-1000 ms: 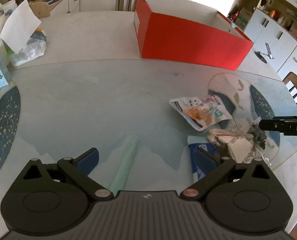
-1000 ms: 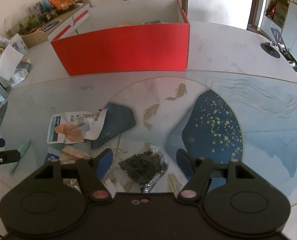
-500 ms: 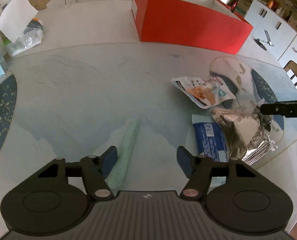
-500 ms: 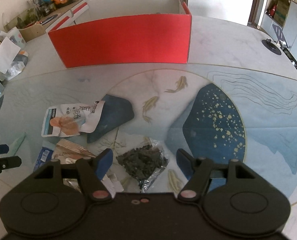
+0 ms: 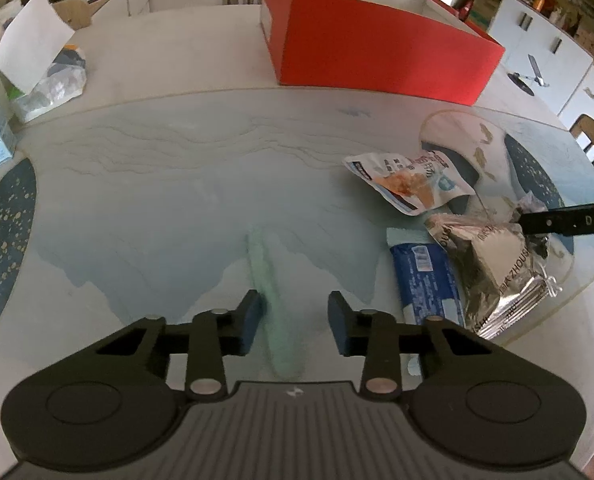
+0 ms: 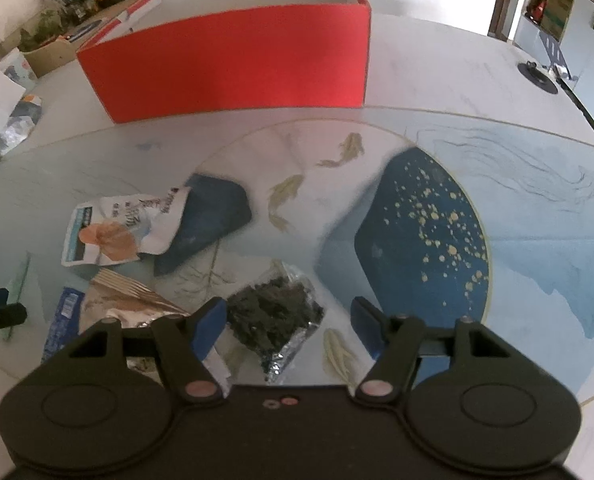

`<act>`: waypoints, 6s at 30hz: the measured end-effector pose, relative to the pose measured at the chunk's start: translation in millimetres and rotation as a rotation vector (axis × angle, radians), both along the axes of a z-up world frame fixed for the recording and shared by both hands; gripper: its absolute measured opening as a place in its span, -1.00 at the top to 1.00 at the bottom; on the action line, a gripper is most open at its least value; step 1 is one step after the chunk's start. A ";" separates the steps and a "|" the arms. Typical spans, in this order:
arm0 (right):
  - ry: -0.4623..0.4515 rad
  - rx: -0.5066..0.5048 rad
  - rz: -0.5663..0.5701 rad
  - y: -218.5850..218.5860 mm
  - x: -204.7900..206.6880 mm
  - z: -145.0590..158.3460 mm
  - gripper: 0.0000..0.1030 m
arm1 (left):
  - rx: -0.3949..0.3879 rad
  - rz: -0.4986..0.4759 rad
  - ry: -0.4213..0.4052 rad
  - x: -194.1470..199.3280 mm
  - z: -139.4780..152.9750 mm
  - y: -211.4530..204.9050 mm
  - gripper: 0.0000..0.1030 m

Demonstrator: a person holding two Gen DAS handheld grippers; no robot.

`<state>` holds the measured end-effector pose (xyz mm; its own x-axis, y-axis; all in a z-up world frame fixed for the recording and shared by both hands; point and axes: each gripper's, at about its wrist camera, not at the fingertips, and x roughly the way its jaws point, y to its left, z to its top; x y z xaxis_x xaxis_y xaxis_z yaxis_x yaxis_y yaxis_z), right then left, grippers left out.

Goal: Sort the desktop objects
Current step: 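Grasp the dark seaweed bag with the right tool while the left tool approaches the green stick, then grasp the pale green stick with the left tool, then carry the green stick and seaweed bag up over the red box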

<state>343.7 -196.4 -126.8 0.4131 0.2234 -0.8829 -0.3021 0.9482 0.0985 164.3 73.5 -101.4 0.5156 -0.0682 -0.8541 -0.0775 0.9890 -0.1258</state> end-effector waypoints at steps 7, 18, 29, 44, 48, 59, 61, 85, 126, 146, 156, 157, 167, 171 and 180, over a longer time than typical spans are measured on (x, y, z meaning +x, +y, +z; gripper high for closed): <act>0.005 0.004 -0.011 -2.6 0.7 -3.9 -0.27 | -0.022 -0.001 -0.001 2.1 -0.5 -2.9 0.65; 0.021 0.022 -0.019 -5.1 1.9 -6.4 -0.03 | -0.019 0.009 0.001 5.0 -1.5 -5.6 0.78; -0.021 0.031 -0.011 -11.4 -2.7 3.9 0.39 | -0.047 0.040 -0.012 3.0 0.2 -3.0 0.82; -0.056 0.057 -0.009 -16.2 -10.2 25.1 0.40 | -0.082 0.055 -0.054 2.0 18.9 0.7 0.84; -0.065 0.071 -0.003 -15.0 -10.2 30.7 0.41 | -0.097 0.060 -0.069 2.6 26.5 2.3 0.85; -0.079 0.092 0.027 -12.7 -10.0 48.8 0.40 | -0.127 0.058 -0.092 5.3 39.3 2.8 1.00; -0.078 0.095 0.031 -12.9 -9.4 50.1 0.40 | -0.132 0.060 -0.088 5.6 38.7 4.2 1.00; -0.053 0.103 0.036 -18.1 -13.2 44.1 0.40 | 0.040 0.014 0.021 -3.6 10.9 29.8 -0.23; -0.072 0.101 0.030 -12.5 -5.9 53.6 0.40 | 0.056 -0.041 -0.083 11.3 43.9 7.0 0.86; -0.127 0.115 0.050 -4.5 10.6 84.2 0.40 | 0.034 -0.089 -0.166 67.1 94.7 -23.1 0.86; -0.170 0.118 0.082 5.0 28.8 102.5 0.40 | 0.039 -0.104 -0.198 98.3 112.2 -35.5 0.86; -0.174 0.121 0.083 5.8 31.0 104.3 0.40 | 0.039 -0.104 -0.201 101.6 113.5 -36.3 0.86; -0.220 0.132 0.100 11.5 61.5 122.6 0.40 | 0.055 -0.101 -0.226 139.3 130.4 -43.7 0.86; -0.233 0.139 0.107 13.3 76.6 128.5 0.40 | 0.062 -0.099 -0.225 156.0 133.7 -47.4 0.86; -0.250 0.159 0.130 22.7 111.3 135.0 0.40 | 0.081 -0.091 -0.227 191.6 138.4 -48.6 0.86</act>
